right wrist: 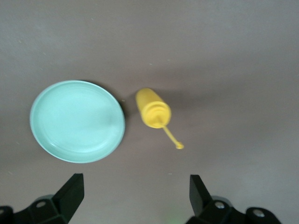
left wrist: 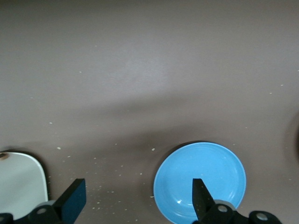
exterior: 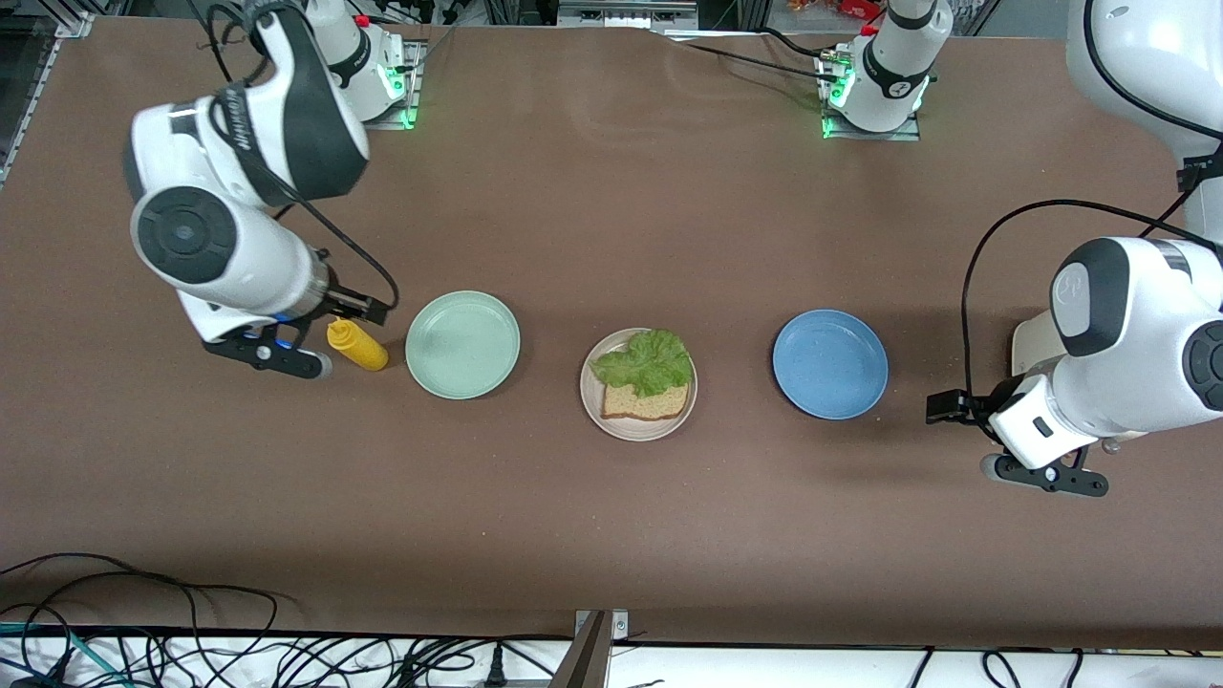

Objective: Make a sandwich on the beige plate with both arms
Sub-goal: 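Move the right gripper to the mustard while the left gripper reaches the toaster, then grasp the mustard bottle with the right gripper while the left grasps bread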

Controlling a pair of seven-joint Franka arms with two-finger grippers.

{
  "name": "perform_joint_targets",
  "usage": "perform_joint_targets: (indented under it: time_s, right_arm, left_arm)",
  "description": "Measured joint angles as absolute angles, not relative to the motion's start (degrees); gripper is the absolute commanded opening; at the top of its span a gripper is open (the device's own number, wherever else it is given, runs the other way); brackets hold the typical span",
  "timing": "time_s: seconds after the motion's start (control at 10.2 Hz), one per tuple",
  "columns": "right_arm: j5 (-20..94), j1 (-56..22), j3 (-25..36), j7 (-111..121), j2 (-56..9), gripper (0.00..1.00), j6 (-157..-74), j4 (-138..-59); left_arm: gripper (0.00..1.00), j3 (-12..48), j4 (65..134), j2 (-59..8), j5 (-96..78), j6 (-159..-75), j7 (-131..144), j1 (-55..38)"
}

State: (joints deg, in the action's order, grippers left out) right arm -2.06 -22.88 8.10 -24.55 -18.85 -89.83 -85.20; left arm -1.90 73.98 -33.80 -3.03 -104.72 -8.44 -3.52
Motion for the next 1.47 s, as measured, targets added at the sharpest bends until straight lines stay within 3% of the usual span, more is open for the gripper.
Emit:
perform_joint_targets:
  time_s: [0.39,0.88,1.18,1.47]
  right_arm:
    - [-0.9,-22.76,17.67,2.17,-11.38,1.0,-92.94,-94.58]
    - [13.65,-22.53,32.78,40.72,-10.3,1.0,-99.0,-104.14]
    - [23.95,-22.0,35.33,61.7,-11.9,1.0,-103.37,-109.49]
    - [38.78,-18.66,35.59,87.54,-18.81,1.0,-103.27,-110.53]
  left_arm:
    - [1.0,-3.47,73.99,-31.34,-0.79,-101.34,-8.3,-2.35]
    - [1.0,-3.84,74.02,-30.35,5.29,-97.08,-13.64,1.59]
    - [1.0,-3.94,74.1,-30.23,5.41,-96.79,-19.75,6.75]
    - [1.0,-3.95,75.37,-30.28,5.96,-96.85,-20.84,9.4]
